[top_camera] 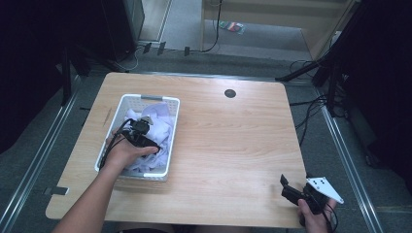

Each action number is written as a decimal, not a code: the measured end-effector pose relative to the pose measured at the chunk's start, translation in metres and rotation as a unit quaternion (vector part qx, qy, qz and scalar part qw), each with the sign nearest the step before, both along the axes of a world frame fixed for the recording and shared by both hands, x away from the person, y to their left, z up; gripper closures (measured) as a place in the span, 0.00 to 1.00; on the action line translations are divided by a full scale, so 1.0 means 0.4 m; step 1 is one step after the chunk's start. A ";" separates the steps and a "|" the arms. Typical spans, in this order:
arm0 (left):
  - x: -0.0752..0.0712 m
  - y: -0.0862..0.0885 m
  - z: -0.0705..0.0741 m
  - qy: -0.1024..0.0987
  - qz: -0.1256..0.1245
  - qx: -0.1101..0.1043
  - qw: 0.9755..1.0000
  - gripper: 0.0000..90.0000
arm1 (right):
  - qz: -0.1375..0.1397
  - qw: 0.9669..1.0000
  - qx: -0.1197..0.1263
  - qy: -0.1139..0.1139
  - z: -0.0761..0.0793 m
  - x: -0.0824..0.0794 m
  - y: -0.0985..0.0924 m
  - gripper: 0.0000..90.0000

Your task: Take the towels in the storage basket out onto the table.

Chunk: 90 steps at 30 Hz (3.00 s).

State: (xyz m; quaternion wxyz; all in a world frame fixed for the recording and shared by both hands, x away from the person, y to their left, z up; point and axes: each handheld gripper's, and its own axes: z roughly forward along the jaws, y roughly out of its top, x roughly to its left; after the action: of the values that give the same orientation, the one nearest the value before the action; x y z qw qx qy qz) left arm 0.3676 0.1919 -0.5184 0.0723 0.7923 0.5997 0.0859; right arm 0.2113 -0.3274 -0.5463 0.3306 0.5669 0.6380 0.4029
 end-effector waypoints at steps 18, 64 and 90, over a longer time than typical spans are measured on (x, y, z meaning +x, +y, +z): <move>0.003 0.032 0.038 -0.021 0.015 0.010 1.000 0.66 | 0.000 1.000 0.000 0.003 0.000 0.000 0.000 0.09; 0.040 0.061 0.305 -0.018 0.065 -0.040 0.997 0.65 | 0.000 1.000 0.000 0.004 0.000 0.000 0.000 0.09; 0.047 -0.024 0.466 -0.058 0.055 -0.055 0.995 0.65 | 0.003 1.000 -0.001 0.004 0.000 0.001 -0.001 0.09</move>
State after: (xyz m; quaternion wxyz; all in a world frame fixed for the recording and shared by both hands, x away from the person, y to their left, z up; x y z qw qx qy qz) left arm 0.3862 0.1822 -0.3320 0.1455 0.7467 0.6408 0.1029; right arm 0.2115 -0.3276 -0.5462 0.3275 0.5661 0.6415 0.4010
